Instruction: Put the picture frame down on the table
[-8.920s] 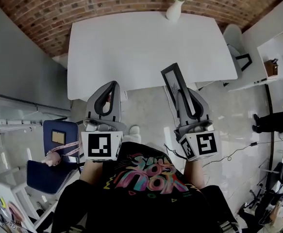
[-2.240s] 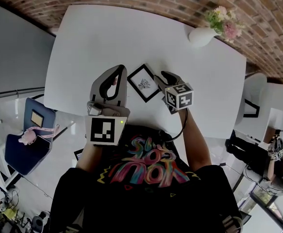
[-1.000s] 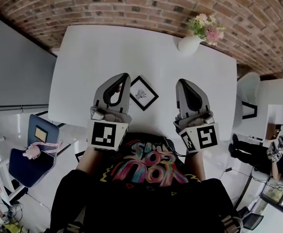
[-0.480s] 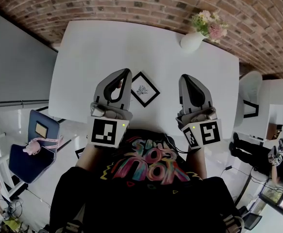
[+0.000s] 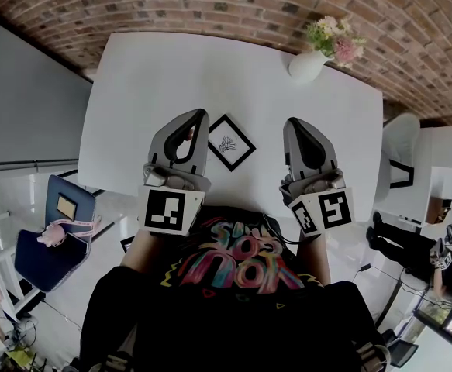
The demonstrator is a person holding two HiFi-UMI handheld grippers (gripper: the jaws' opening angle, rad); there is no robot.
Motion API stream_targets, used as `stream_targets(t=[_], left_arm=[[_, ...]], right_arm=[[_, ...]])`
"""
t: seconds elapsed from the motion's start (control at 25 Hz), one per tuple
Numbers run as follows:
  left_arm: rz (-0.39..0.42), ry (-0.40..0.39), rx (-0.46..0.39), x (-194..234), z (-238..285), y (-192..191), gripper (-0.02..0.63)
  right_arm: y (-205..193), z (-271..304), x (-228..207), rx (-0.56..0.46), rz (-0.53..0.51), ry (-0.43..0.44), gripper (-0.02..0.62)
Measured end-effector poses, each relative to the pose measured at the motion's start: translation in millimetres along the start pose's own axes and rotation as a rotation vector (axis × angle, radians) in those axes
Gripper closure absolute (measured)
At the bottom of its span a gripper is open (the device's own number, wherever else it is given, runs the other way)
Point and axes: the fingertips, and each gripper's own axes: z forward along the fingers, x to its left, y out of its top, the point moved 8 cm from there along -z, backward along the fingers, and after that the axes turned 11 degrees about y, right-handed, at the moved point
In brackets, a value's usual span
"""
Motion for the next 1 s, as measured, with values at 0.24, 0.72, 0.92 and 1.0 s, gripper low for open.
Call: stream_targets(t=[0.24,0.72,0.92,1.0], left_arm=[[0.004,-0.005,0.006,3.8,-1.0,2.2,0.584],[0.010,-0.031,-0.004,9.2,-1.2,4.0,0.584],[0.000,-0.032,-0.033,5.7,3.2,5.1,0.584],[0.001,-0.033,-0.038,5.4,4.2,4.7,0.584]], right_arm=[[1.4,1.7,0.5,0.001,0.006,0.009,0.575],[1.0,1.0,2.4,-0.001,0.003,0.015,0.575],[1.7,-0.8,-0.4,-0.013,-0.007,0.013,0.575],[1.1,-1.4,-1.0,-0.015,-0.010,0.015,0.575]])
